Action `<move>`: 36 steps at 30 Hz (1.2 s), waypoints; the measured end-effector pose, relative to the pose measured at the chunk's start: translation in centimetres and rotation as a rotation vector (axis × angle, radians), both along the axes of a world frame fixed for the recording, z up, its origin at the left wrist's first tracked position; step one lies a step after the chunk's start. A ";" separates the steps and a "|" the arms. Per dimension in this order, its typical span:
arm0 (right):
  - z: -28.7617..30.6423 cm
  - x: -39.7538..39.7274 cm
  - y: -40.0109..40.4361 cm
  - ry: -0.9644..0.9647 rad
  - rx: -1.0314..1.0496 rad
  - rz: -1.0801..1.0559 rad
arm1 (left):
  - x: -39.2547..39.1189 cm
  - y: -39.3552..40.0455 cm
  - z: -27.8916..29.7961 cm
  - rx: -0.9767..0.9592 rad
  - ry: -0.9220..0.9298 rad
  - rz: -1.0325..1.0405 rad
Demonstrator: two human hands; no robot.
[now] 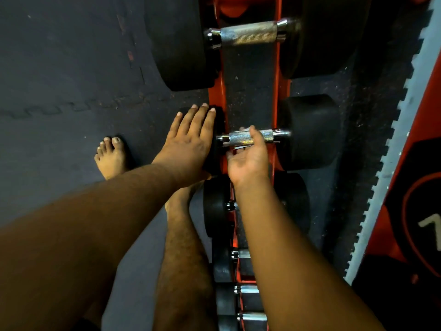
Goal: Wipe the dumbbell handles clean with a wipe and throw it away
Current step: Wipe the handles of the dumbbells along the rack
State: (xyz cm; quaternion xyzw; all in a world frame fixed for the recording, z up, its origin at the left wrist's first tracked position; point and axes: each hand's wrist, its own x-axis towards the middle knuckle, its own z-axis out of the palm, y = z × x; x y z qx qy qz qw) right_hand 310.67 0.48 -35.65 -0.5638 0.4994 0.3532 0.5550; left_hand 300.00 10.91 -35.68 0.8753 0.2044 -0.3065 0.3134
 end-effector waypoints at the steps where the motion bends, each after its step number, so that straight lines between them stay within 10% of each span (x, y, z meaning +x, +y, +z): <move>1: -0.3 0.1 -0.2 0.004 0.014 -0.014 | 0.1 -0.3 0.0 0.023 -0.015 -0.026; 23: -2.2 -1.7 -2.4 -0.114 0.101 0.095 | -0.2 -0.2 -0.3 0.001 -0.012 -0.022; 30: -0.6 -4.0 -2.8 -0.113 -0.036 0.438 | 0.2 0.3 0.0 -0.053 0.016 -0.015; 36: 2.0 -1.5 -2.7 -0.691 -0.354 1.419 | 0.4 0.5 0.1 -0.087 0.051 0.011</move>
